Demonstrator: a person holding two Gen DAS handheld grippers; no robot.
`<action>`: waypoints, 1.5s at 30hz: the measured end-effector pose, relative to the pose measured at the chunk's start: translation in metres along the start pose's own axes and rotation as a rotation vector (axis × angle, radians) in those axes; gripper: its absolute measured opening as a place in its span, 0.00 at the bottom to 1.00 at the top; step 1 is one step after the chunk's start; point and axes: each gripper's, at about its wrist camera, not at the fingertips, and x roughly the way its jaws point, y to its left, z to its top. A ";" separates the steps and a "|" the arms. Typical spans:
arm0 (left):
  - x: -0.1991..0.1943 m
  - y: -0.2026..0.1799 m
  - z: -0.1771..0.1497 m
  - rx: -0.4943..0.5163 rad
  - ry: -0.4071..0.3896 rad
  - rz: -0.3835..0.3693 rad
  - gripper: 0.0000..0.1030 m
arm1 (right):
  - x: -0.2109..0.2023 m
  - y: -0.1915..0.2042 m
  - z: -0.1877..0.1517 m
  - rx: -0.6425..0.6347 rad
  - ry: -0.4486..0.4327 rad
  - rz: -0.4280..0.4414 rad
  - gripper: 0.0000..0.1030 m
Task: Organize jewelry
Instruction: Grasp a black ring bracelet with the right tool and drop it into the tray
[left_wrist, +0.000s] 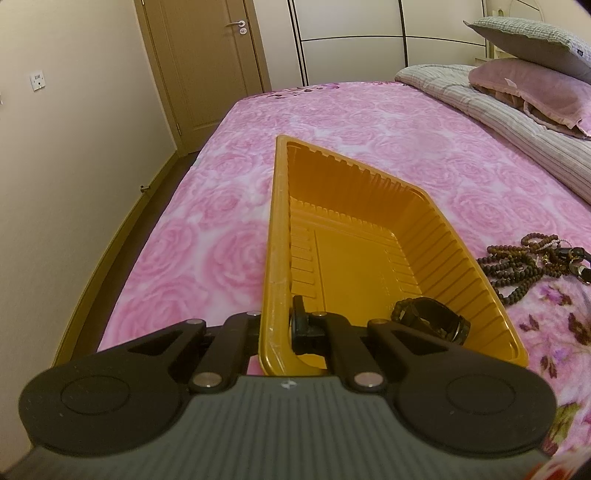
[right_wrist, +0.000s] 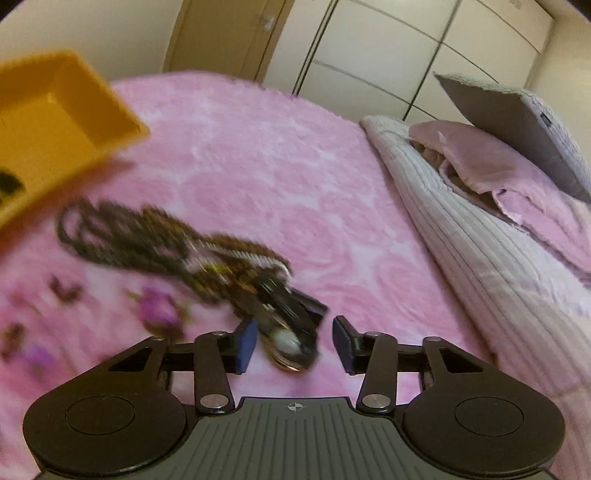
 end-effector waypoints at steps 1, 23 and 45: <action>0.000 0.000 0.000 -0.001 0.000 0.000 0.03 | 0.003 -0.001 -0.002 -0.014 0.007 -0.006 0.32; 0.000 0.000 0.000 -0.003 -0.001 -0.002 0.03 | -0.037 0.008 0.022 0.054 -0.063 0.089 0.09; 0.000 0.000 -0.001 -0.006 -0.008 -0.007 0.03 | -0.043 0.122 0.114 0.014 -0.192 0.460 0.09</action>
